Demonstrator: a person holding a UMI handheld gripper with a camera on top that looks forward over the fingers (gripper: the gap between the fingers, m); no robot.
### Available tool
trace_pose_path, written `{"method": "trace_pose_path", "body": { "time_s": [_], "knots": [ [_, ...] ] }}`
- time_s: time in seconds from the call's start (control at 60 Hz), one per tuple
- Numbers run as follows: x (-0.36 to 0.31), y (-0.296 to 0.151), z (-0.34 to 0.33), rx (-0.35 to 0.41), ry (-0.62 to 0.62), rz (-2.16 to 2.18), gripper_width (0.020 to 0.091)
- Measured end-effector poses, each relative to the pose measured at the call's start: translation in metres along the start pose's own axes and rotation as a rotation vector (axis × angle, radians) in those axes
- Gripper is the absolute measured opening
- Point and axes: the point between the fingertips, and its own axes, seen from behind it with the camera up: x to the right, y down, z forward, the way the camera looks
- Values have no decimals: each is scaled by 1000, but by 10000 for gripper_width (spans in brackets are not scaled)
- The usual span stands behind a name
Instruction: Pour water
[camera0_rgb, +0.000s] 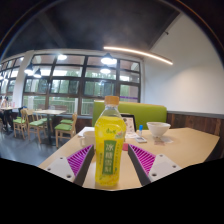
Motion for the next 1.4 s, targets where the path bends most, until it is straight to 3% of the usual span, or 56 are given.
{"method": "trace_pose_path", "body": {
  "time_s": [0.083, 0.15, 0.167, 0.2, 0.283, 0.483, 0.6, 0.783, 0.917, 1.133, 1.4],
  "knots": [
    [1, -3, 28, 17, 28, -9, 779],
    [-4, 1, 40, 12, 36, -15, 422],
    [-5, -2, 41, 24, 35, 1, 442],
    [-4, -1, 40, 35, 35, 19, 362],
    [1, 0, 37, 44, 48, 71, 277],
    [17, 7, 45, -2, 28, 69, 270],
    [62, -23, 61, -15, 90, -92, 271],
    [110, -100, 119, -5, 200, -824, 272],
    [74, -125, 162, 9, 202, -1446, 273],
    [10, -110, 198, 82, 198, -2179, 273],
    [-5, -81, 230, 81, 129, -2270, 274]
  ]
}}
